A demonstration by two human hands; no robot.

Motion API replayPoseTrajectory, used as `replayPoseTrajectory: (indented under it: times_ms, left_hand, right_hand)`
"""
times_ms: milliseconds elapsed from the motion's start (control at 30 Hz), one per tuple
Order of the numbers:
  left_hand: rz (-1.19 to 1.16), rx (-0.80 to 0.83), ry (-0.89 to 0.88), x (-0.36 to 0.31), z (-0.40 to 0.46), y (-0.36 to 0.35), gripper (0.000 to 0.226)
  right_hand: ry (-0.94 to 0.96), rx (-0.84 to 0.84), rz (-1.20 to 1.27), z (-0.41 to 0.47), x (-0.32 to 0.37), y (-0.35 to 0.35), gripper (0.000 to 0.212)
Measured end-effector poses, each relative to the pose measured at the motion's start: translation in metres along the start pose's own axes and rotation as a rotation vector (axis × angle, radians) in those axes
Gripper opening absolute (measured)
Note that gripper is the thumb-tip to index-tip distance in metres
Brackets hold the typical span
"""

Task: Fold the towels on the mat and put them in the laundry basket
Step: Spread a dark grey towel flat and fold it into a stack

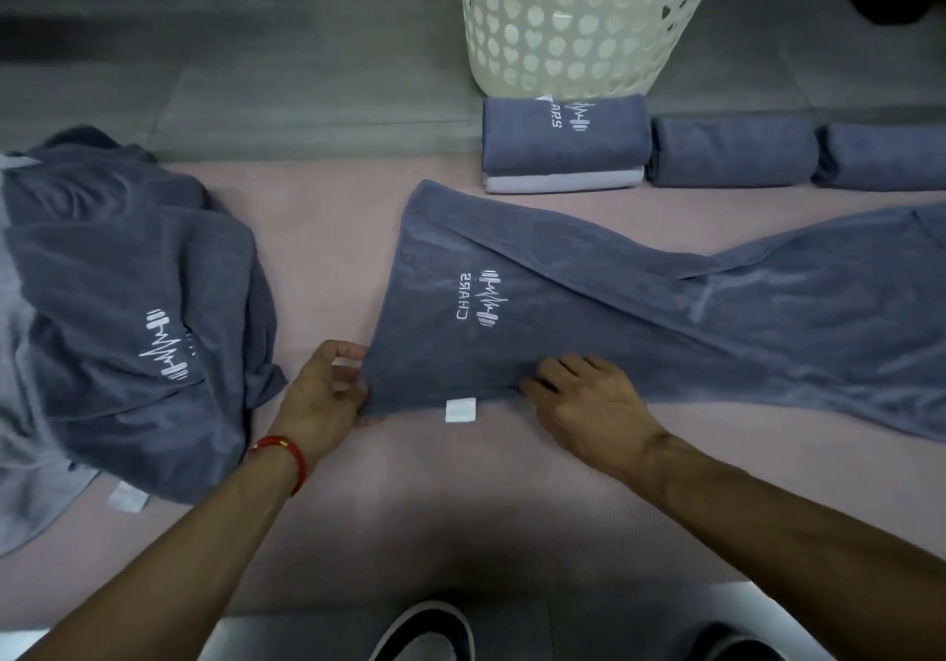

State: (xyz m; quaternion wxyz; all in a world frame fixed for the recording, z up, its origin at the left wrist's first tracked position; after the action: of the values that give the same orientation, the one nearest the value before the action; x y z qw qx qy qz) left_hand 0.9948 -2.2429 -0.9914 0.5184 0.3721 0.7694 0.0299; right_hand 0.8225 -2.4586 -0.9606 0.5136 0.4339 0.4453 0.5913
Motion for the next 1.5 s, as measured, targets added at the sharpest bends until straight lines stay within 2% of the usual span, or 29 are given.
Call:
replayPoseTrajectory:
  times_ms: [167,267,367,433,500,600,733,833,933,1033,1133,1233,1367,1433,1500]
  left_hand:
    - [0.572,-0.061,-0.345,0.003,-0.021,0.020,0.034]
    - [0.721,-0.064,-0.480,0.017,-0.041,0.017,0.038]
    - [0.777,-0.054,-0.510,0.036,-0.058,0.002,0.043]
    - [0.790,-0.058,-0.509,0.042,-0.065,-0.005,0.047]
    - [0.766,-0.077,-0.546,0.041,-0.075,-0.007,0.049]
    - [0.765,-0.097,-0.608,0.038,-0.086,-0.009,0.047]
    - [0.826,-0.094,-0.600,0.047,-0.082,-0.014,0.038]
    - [0.906,-0.171,-0.635,0.025,-0.059,-0.017,0.027]
    - [0.840,-0.210,-0.658,-0.014,-0.010,-0.024,0.036]
    - [0.757,-0.168,-0.601,-0.056,0.057,-0.035,0.044]
    - [0.732,-0.089,-0.463,-0.084,0.121,-0.044,0.053]
    - [0.679,-0.006,-0.397,-0.103,0.158,-0.051,0.050]
    - [0.483,-0.159,-0.351,-0.119,0.183,-0.025,0.032]
    - [0.467,-0.241,-0.323,-0.112,0.190,-0.004,0.031]
    - [0.485,-0.220,-0.287,-0.098,0.197,0.009,0.035]
  right_hand:
    - [0.060,0.077,0.196,-0.031,0.045,0.002,0.021]
    - [0.065,0.151,0.238,-0.050,0.057,-0.006,0.028]
    - [0.046,0.237,0.233,-0.067,0.055,-0.016,0.040]
    - [-0.021,0.271,0.220,-0.078,0.045,-0.017,0.049]
    - [-0.072,0.283,0.232,-0.087,0.038,-0.013,0.048]
    - [-0.028,0.271,0.278,-0.096,0.042,-0.005,0.036]
    - [0.021,0.331,0.282,-0.109,0.048,-0.011,0.043]
    - [0.015,0.323,0.292,-0.110,0.047,-0.008,0.034]
    - [-0.040,0.285,0.366,-0.101,0.042,-0.006,0.037]
    - [-0.080,0.250,0.423,-0.087,0.036,-0.004,0.037]
    - [-0.126,0.227,0.425,-0.072,0.026,-0.003,0.042]
    - [-0.181,0.206,0.439,-0.063,0.016,-0.003,0.045]
    - [-0.215,0.200,0.433,-0.061,0.007,-0.006,0.047]
    - [-0.229,0.189,0.403,-0.061,0.002,-0.010,0.047]
    - [-0.226,0.193,0.363,-0.059,0.002,-0.015,0.046]
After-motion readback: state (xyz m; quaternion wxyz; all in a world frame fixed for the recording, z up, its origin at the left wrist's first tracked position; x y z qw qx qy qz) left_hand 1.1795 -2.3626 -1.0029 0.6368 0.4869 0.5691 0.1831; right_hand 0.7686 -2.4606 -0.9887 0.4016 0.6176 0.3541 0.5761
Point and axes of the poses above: each hand's wrist, its own z-axis towards the middle knuckle, its own y-axis out of the back of the hand, x = y × z, the point moved 8 cm from there along z, towards the middle knuckle, and after that the axes turned 6 degrees about z, right-handed, at the moved point
